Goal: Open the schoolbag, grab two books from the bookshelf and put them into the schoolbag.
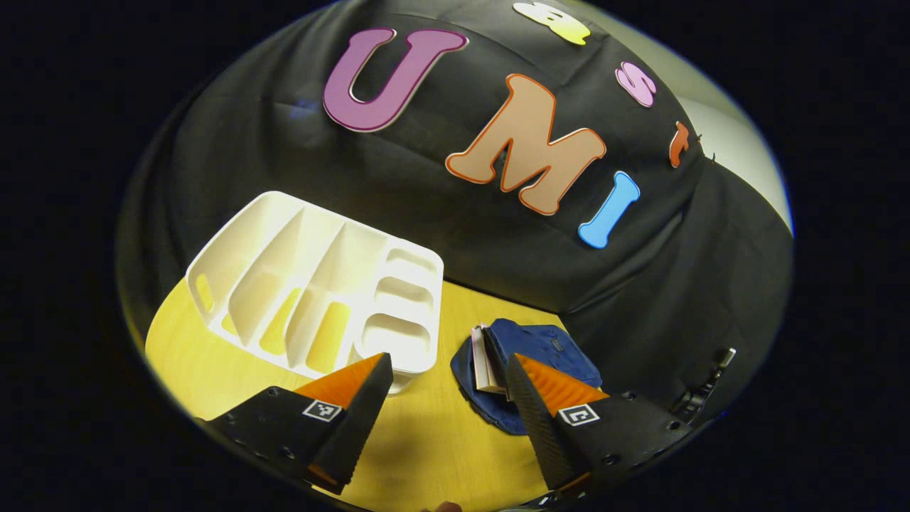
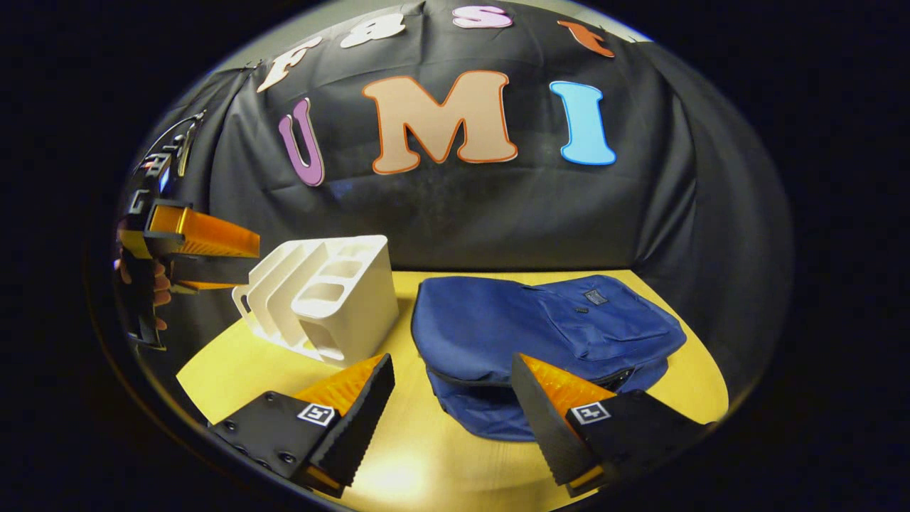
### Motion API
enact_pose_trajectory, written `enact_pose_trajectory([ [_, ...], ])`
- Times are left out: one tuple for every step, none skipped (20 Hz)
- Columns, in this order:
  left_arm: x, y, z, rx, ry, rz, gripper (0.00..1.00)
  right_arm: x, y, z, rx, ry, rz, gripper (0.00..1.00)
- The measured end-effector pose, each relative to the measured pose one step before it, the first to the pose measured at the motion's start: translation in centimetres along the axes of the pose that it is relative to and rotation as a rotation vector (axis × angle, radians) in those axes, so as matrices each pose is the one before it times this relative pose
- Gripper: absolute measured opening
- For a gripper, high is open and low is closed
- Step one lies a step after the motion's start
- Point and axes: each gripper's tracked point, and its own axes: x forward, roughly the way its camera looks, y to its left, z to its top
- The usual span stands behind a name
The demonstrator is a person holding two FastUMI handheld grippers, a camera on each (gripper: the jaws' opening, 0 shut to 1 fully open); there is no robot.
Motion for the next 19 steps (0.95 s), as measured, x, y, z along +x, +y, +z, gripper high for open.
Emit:
enact_pose_trajectory([
  [-0.446, 0.425, 0.290, 0.00715, -0.01399, 0.01586, 0.95, -0.597, 0.402, 0.932, -0.00820, -0.01983, -0.00877, 1.00],
  [-0.333, 0.321, 0.337, 0.00571, -0.01530, 0.01514, 0.94, -0.662, 0.623, 0.994, -0.01623, -0.02111, -0.00290, 1.00],
  [-0.553, 0.542, 0.292, 0.00474, -0.01406, 0.01752, 0.94, -0.422, 0.575, 0.940, -0.02099, -0.02060, -0.00056, 1.00],
  [-0.514, 0.632, 0.397, 0.00705, -0.01963, 0.02267, 0.94, -0.435, 0.499, 1.052, -0.01776, -0.02327, 0.00200, 1.00],
  [-0.520, 0.706, 0.302, 0.01224, -0.02269, 0.02439, 0.94, -0.396, 0.586, 1.197, -0.01522, -0.02803, 0.00293, 1.00],
  [-0.436, 0.668, 0.390, 0.02189, -0.02178, 0.02612, 0.94, -0.400, 0.543, 1.199, -0.00877, -0.02499, 0.00123, 1.00],
  [-0.343, 0.567, 0.345, 0.02938, -0.02118, 0.02706, 0.94, -0.136, 0.577, 0.796, 0.00279, -0.02059, 0.00746, 1.00],
  [-0.331, 0.583, 0.488, 0.03287, -0.02425, 0.02808, 0.94, -0.161, 0.629, 0.354, 0.00884, -0.01942, 0.00915, 1.00],
  [-0.312, 0.425, 0.534, 0.03174, -0.02010, 0.01711, 0.94, 0.039, 0.421, 0.833, 0.00943, -0.01617, 0.00547, 1.00],
  [-0.181, 0.260, 0.418, 0.02679, -0.01490, 0.01054, 0.94, -0.105, 0.320, 0.537, 0.00892, -0.01306, 0.00099, 1.00],
  [-0.243, 0.185, 0.264, 0.02093, -0.01377, 0.00695, 0.94, -0.103, 0.177, 0.381, 0.00811, -0.00869, 0.00284, 1.00],
  [-0.258, 0.098, 0.223, 0.01506, -0.00712, 0.00216, 0.94, -0.157, 0.169, 0.212, 0.00445, -0.00595, 0.00002, 1.00],
  [-0.108, -0.013, 0.269, 0.00887, -0.00634, -0.00052, 0.94, -0.055, -0.118, 0.317, -0.00026, -0.00535, -0.00657, 1.00],
  [-0.053, 0.009, 0.092, 0.00850, -0.00397, -0.00117, 0.94, -0.231, -0.190, 0.040, -0.00032, -0.00331, -0.00791, 1.00],
  [0.014, 0.008, 0.074, 0.00931, -0.00508, -0.00162, 0.94, -0.174, -0.202, 0.047, 0.00242, -0.00234, -0.00969, 1.00],
  [-0.126, -0.064, -0.002, 0.01021, -0.00030, 0.00059, 0.94, -0.041, -0.169, 0.263, 0.00514, -0.00152, -0.00645, 1.00],
  [-0.060, 0.046, -0.027, 0.01488, 0.00065, 0.00277, 0.94, -0.057, -0.077, 0.047, 0.00432, 0.00010, -0.00231, 1.00],
  [-0.136, 0.147, -0.059, 0.02244, -0.00228, 0.00462, 0.94, -0.194, -0.075, -0.094, -0.00088, 0.00008, -0.00326, 1.00],
  [-0.091, -0.044, 0.159, 0.02430, -0.00941, 0.00372, 0.94, -0.020, -0.242, 0.015, -0.00304, -0.00036, -0.00563, 1.00],
])
